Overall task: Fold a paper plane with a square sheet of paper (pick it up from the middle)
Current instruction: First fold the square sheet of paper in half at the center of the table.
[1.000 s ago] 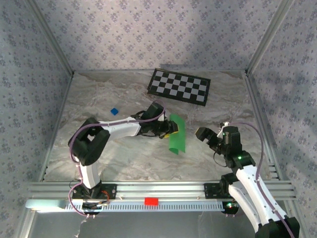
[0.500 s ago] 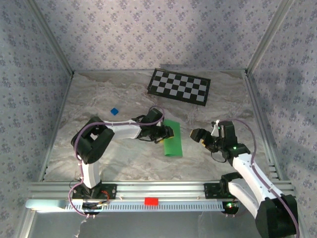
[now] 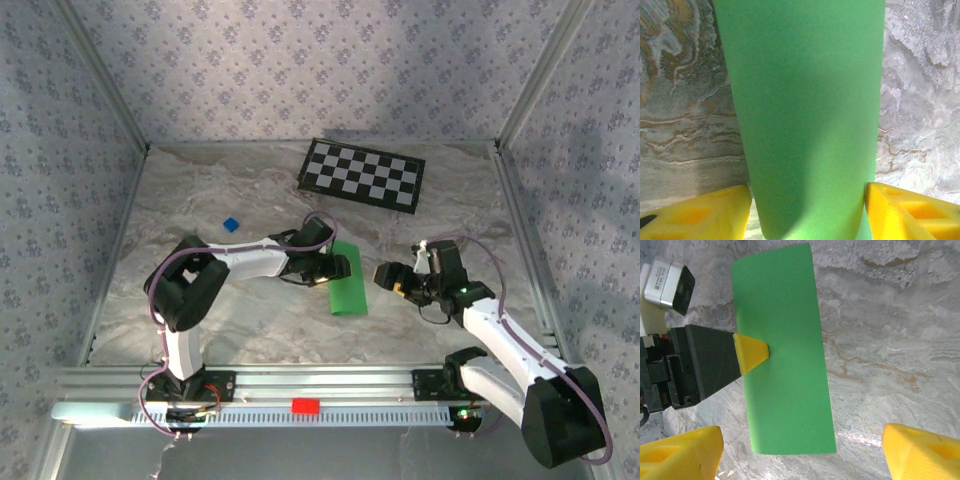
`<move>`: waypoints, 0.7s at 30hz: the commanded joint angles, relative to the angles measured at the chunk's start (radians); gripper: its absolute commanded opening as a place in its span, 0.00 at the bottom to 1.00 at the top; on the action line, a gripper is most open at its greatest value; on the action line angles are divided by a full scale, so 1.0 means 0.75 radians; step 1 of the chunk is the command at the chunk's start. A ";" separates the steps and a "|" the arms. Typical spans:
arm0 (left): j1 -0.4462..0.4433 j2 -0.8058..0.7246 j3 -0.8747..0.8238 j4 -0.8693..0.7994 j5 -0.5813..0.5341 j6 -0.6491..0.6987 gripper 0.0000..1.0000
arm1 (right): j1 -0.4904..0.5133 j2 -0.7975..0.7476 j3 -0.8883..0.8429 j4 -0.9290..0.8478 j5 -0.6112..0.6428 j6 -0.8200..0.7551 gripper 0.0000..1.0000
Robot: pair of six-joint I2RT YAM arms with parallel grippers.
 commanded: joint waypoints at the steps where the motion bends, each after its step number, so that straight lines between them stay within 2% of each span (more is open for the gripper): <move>1: 0.009 -0.047 0.005 -0.132 -0.117 0.056 0.63 | 0.026 0.029 0.048 0.024 0.004 -0.033 0.83; 13: 0.012 -0.055 0.003 -0.193 -0.162 0.099 0.55 | 0.066 0.083 0.042 0.031 0.019 -0.039 0.79; 21: 0.044 -0.070 -0.007 -0.235 -0.138 0.164 0.53 | 0.070 0.150 0.063 0.016 0.039 -0.045 0.80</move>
